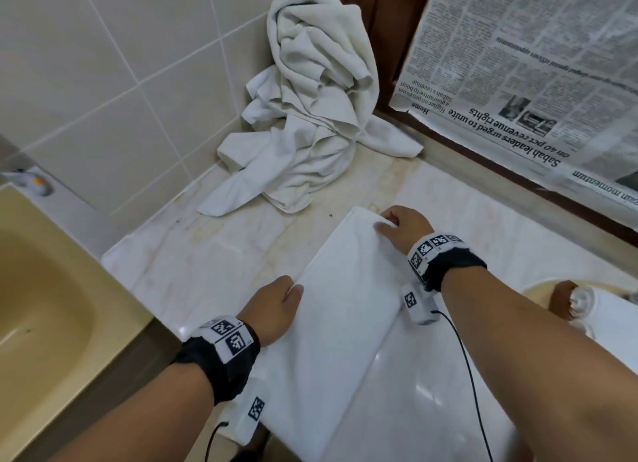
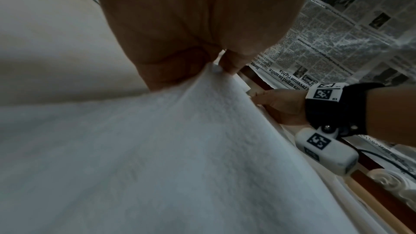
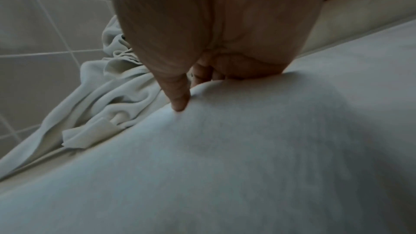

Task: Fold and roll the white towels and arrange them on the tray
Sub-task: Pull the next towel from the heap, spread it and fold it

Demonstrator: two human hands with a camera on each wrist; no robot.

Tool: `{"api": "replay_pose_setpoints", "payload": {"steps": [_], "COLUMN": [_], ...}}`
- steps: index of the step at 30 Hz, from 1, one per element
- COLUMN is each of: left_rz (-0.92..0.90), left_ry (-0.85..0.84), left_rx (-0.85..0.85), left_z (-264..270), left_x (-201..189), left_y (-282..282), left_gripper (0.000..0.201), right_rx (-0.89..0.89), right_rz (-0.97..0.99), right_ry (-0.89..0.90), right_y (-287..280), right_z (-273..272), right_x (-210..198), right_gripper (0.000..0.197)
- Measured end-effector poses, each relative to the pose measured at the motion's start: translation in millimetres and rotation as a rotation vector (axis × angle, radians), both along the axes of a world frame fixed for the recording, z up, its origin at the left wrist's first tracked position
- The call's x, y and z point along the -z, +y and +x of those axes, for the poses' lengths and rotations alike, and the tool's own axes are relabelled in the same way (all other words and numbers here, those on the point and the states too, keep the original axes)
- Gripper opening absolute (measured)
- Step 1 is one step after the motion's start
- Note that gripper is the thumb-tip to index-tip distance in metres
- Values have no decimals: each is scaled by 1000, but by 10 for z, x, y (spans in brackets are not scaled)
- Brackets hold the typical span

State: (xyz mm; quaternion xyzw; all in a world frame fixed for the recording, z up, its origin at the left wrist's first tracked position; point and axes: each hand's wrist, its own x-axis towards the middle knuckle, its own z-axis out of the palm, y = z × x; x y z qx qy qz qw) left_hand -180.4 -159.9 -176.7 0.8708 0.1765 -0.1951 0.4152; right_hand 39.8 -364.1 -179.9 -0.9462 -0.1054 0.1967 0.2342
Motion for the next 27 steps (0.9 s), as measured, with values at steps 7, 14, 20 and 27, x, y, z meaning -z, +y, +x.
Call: {"api": "replay_pose_setpoints", "payload": {"steps": [7,14,20,27], "left_rz": [68,63,76,32], "left_ry": [-1,-16,-26,69], "left_rx": [-69,-60,-35,70], "left_z": [65,58,79,-91], "left_x": [19,19,36,-57], "left_y": [10,9,24,161], "left_gripper": [31,30,30,39], "right_rx": [66,33,-116,-243], "right_rz": [-38,11,-203,-461], "right_ry": [-3,-18,-202,148], "right_y": [63,122,194,269], "right_z": [54,-35,-692,-1270], "right_x": [-3,-78,-333,-241], "right_gripper": [16,9,53,88]}}
